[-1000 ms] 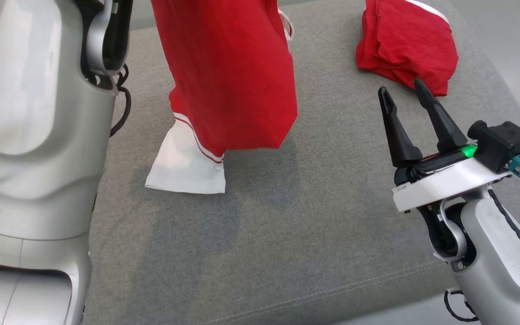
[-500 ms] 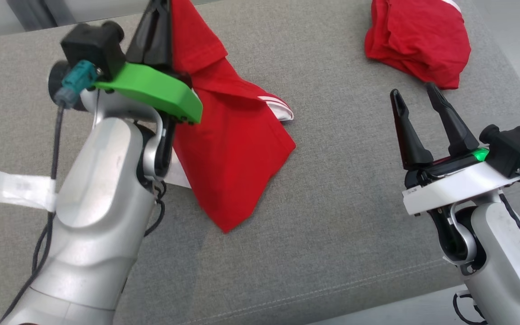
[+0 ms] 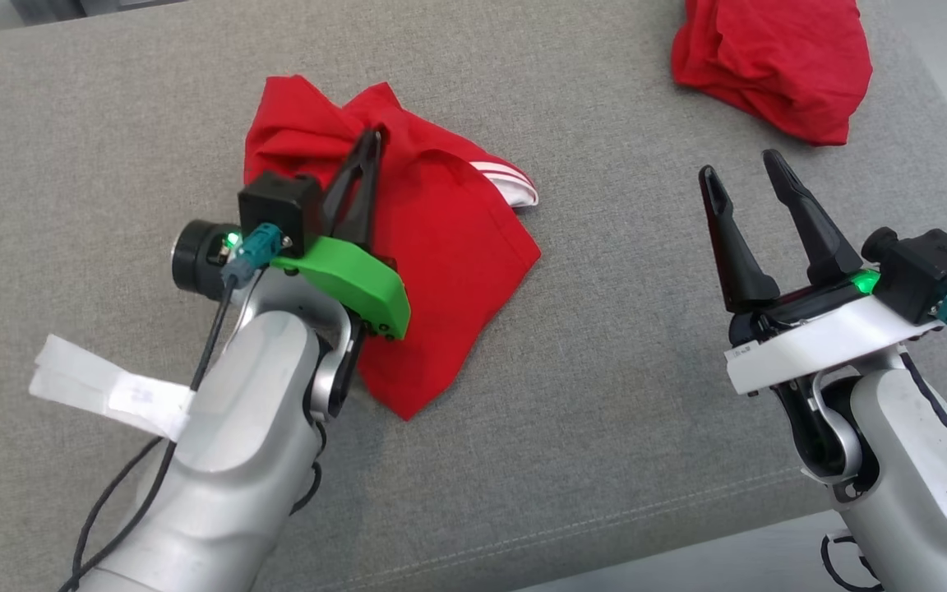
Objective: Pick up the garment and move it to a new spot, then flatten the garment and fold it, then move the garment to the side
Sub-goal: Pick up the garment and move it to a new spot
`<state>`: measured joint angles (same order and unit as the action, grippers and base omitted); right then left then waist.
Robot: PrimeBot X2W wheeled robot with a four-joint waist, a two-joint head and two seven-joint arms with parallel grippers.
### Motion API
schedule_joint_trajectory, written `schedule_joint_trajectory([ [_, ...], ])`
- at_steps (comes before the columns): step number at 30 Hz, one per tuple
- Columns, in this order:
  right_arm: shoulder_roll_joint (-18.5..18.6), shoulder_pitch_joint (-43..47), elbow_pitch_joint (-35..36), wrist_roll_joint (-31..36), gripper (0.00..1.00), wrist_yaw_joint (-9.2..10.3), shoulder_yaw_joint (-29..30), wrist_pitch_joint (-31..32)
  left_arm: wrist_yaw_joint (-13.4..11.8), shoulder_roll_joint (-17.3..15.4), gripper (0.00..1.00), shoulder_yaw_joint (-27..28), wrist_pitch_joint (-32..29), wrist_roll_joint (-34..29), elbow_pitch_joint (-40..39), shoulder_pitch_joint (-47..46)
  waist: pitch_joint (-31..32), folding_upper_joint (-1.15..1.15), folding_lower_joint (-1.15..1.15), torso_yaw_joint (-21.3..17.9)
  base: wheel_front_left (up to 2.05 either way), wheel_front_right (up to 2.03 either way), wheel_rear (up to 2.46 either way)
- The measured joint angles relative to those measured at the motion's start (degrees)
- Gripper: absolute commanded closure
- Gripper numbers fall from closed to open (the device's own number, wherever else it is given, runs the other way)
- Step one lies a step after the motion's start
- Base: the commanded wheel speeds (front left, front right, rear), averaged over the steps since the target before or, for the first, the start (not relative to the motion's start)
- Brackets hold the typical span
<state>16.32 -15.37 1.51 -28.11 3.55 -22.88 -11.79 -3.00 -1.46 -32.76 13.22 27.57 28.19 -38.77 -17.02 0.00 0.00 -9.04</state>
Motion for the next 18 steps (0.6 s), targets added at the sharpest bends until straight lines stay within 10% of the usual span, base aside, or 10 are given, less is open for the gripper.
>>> schedule_joint_trajectory([
  [2,0.0,0.0,-0.5,0.0,0.00,0.00,0.0,0.0,0.3,0.0,0.64,-1.3,0.0,0.6,1.0,0.8,0.2,0.00,0.00,0.1,0.00,0.00,0.00],
  [4,0.0,0.0,-0.6,0.0,0.00,0.00,0.0,0.0,0.5,-0.1,0.00,-2.2,0.1,1.3,1.3,1.6,0.6,0.00,0.00,0.3,0.00,0.00,0.00],
  [18,1.0,1.0,-2.2,0.0,0.00,0.10,0.8,0.0,1.3,-0.1,0.00,-4.4,1.0,2.9,0.5,2.5,3.9,0.00,0.00,3.1,0.00,0.00,0.00],
])
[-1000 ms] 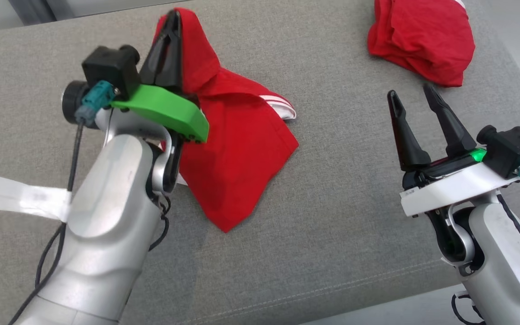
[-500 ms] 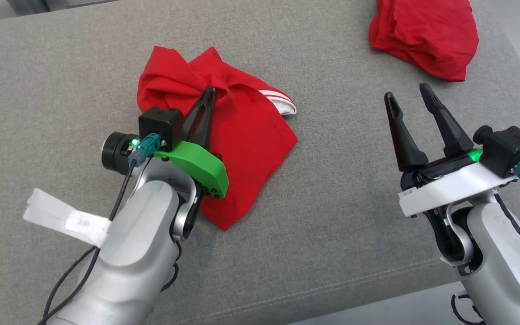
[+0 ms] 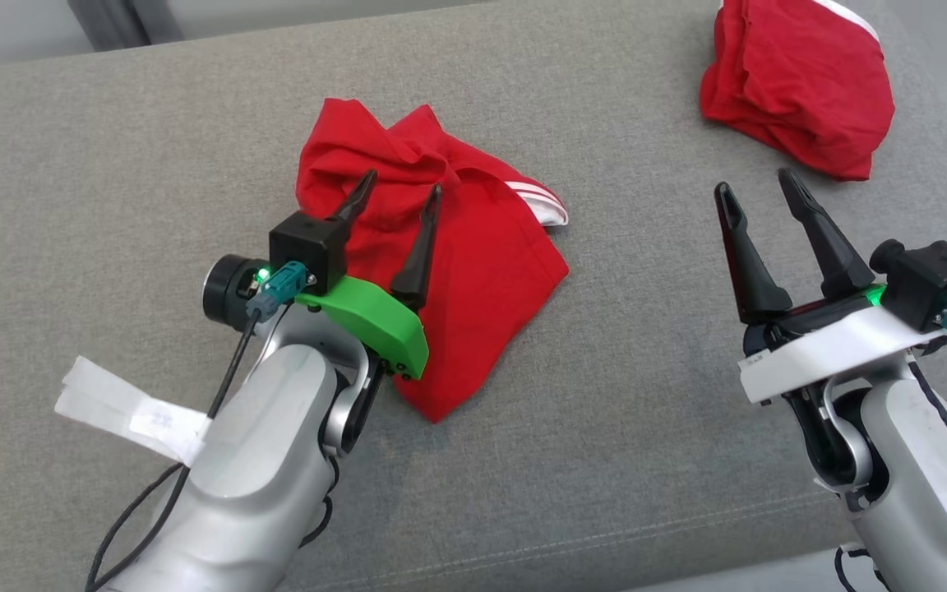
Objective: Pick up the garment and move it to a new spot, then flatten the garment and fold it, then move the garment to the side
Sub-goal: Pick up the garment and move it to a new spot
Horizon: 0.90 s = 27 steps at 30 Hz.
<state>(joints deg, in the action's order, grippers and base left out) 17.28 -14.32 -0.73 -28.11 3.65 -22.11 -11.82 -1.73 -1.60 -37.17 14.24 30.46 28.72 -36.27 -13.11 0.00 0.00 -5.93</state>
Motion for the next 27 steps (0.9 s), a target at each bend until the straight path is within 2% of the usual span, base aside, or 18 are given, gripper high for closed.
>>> schedule_joint_trajectory([
  [5,0.4,1.9,-0.6,0.4,0.00,0.49,0.2,-0.1,-0.7,0.0,0.00,1.3,0.0,-1.1,-0.4,2.5,1.7,0.00,0.00,1.3,0.00,0.00,0.00],
  [11,0.2,4.7,-1.0,0.3,0.00,1.13,1.8,-0.3,-3.1,-1.7,0.00,8.3,0.0,-1.8,-5.9,7.0,3.9,0.00,0.00,2.5,0.00,0.00,0.00],
  [15,-0.2,6.5,-0.8,0.3,0.00,2.02,2.6,-0.7,-3.8,-3.4,0.00,12.4,0.2,-2.0,-9.3,11.3,5.0,0.00,0.00,3.0,0.00,0.00,0.00],
  [19,-0.4,7.5,-0.5,0.3,0.00,2.29,3.5,-1.0,-3.8,-4.9,0.00,15.6,0.2,-2.6,-12.2,15.5,5.5,0.00,0.00,3.1,0.00,0.00,0.00],
  [27,-0.3,9.3,-0.2,0.7,0.00,2.59,5.2,-1.3,-4.4,-5.6,0.00,20.6,0.2,-3.3,-17.2,22.7,6.0,0.00,0.00,2.9,0.00,0.00,0.00],
])
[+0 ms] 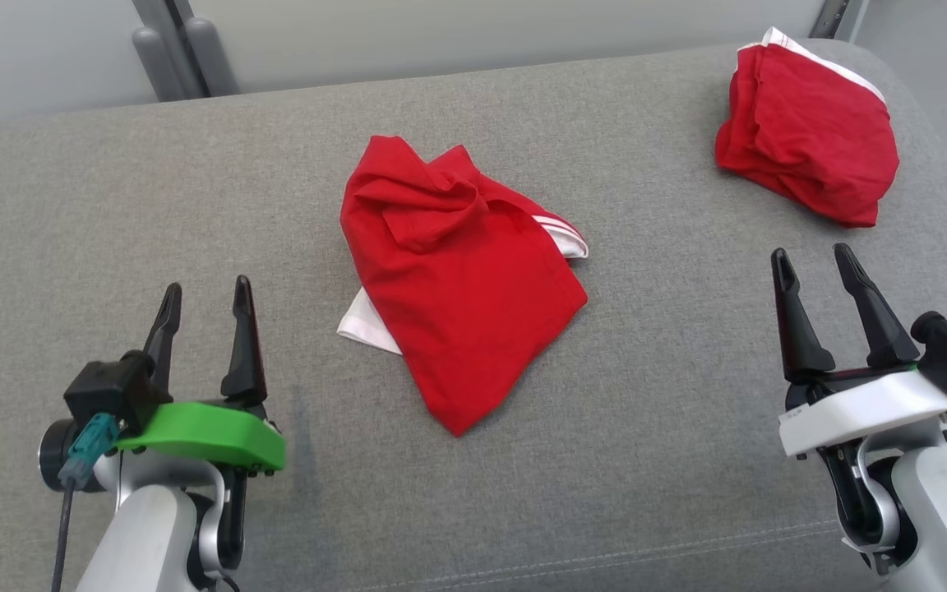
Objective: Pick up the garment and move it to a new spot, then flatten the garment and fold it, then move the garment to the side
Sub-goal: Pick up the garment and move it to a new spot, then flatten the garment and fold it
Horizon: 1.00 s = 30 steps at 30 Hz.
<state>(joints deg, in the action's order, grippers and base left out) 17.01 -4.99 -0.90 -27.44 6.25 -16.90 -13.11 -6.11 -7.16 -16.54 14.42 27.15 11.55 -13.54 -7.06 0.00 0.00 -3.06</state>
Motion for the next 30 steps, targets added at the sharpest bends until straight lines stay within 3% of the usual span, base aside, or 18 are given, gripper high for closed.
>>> schedule_joint_trajectory([
  [13,-1.3,4.0,0.7,0.2,0.00,0.42,3.0,-0.5,0.0,-0.3,0.00,3.6,0.0,-1.5,-6.6,10.4,0.8,0.00,0.00,-0.5,0.00,0.00,0.00],
  [30,-2.0,4.6,2.1,0.3,0.00,0.84,3.6,-0.7,0.0,0.2,0.00,4.1,0.0,-4.7,-10.7,13.9,0.4,0.00,0.00,-0.4,0.00,0.00,0.00],
])
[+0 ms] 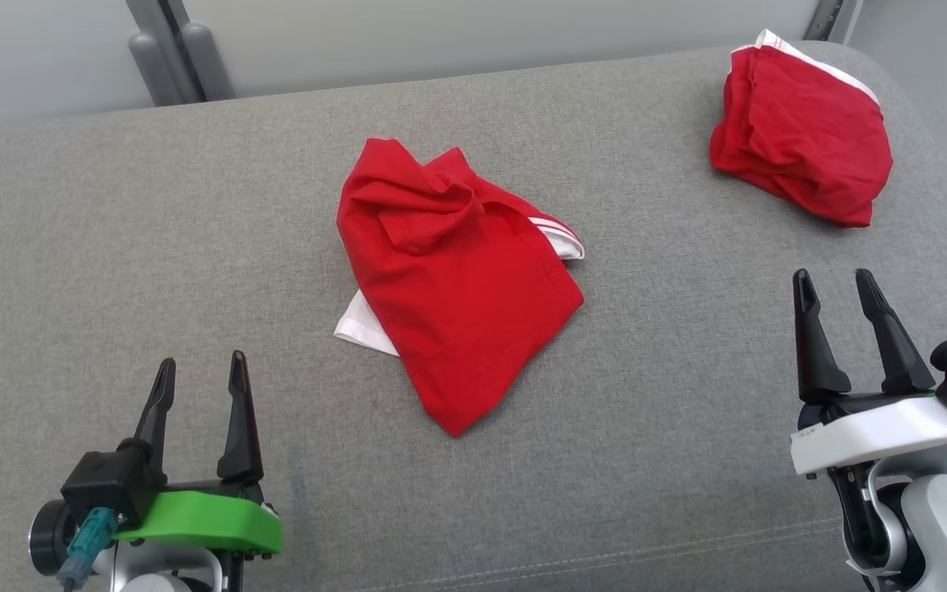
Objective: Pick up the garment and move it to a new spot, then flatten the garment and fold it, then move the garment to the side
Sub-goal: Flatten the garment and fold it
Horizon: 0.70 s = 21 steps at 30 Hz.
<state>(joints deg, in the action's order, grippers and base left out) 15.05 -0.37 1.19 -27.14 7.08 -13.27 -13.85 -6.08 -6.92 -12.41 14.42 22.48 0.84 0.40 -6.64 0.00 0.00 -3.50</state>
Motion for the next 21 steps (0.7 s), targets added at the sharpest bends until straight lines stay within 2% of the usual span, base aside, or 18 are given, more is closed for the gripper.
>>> schedule_joint_trajectory([
  [3,0.0,0.0,0.2,0.3,0.00,0.01,0.0,-0.2,0.1,0.0,0.00,-0.4,0.0,-0.9,-0.2,0.0,-0.3,0.00,0.00,-0.1,0.00,0.00,0.00],
  [13,-0.2,-0.3,1.1,0.6,0.00,-0.02,-0.7,-0.3,3.5,0.0,0.00,-5.7,0.0,-3.2,0.6,-1.8,-2.2,0.00,0.00,-0.8,0.00,0.00,0.00],
  [21,-0.3,-1.3,1.3,1.0,0.00,-0.51,-1.1,-0.3,5.9,1.1,0.00,-10.2,-0.3,-4.3,4.3,-6.0,-4.4,0.00,0.00,-1.9,0.00,0.00,0.00],
])
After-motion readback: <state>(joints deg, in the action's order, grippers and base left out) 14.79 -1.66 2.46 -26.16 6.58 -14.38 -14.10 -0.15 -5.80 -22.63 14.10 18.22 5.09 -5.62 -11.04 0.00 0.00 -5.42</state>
